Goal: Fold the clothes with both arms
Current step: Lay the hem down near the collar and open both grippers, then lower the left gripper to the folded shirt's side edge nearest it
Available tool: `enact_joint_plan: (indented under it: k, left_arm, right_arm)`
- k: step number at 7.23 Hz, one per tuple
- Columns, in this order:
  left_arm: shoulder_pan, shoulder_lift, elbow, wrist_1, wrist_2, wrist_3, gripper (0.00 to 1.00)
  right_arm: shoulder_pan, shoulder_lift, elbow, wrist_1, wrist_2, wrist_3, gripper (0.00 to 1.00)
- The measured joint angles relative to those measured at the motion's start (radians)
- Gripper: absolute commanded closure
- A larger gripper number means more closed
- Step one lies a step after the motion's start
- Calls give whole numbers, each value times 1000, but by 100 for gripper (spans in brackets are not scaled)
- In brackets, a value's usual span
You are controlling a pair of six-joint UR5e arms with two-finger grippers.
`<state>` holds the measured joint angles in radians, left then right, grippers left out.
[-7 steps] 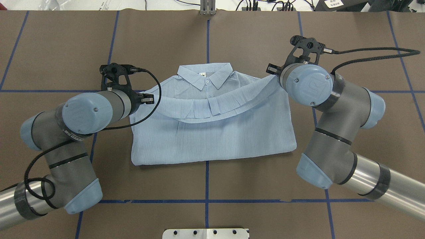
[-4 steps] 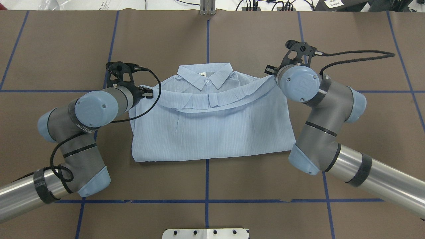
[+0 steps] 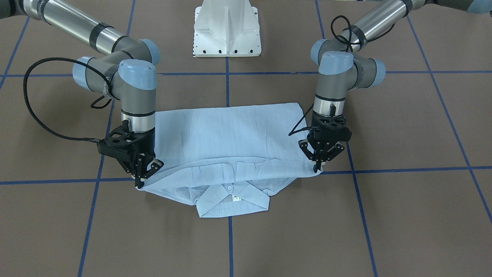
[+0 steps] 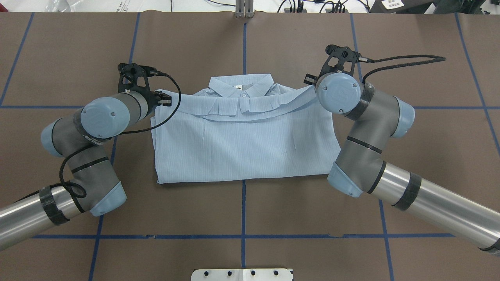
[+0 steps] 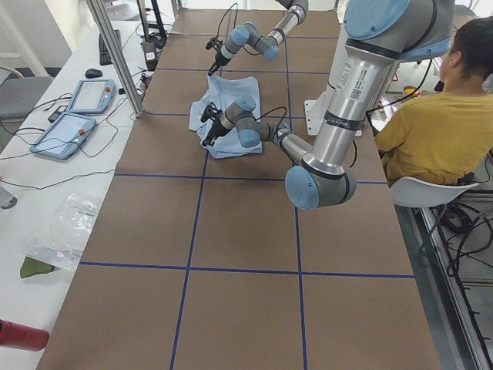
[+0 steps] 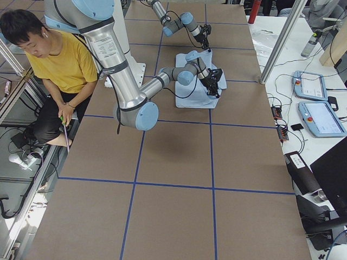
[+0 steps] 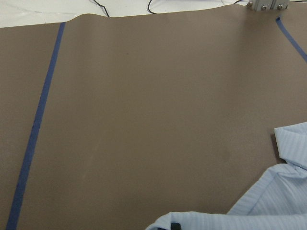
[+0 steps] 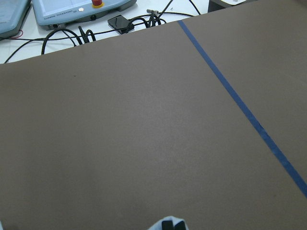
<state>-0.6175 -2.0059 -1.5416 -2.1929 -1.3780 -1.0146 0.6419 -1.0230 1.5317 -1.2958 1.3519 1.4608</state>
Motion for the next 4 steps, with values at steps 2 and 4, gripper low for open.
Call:
enact_joint_plan:
  k: [2, 4]
  left_arm:
    - [-2, 7, 1, -35, -6, 9, 0]
    - [-3, 39, -16, -120, -60, 39, 0]
  right_arm:
    - [2, -3, 0, 1, 5, -26, 0]
    - [30, -5, 31, 0, 90, -79, 0]
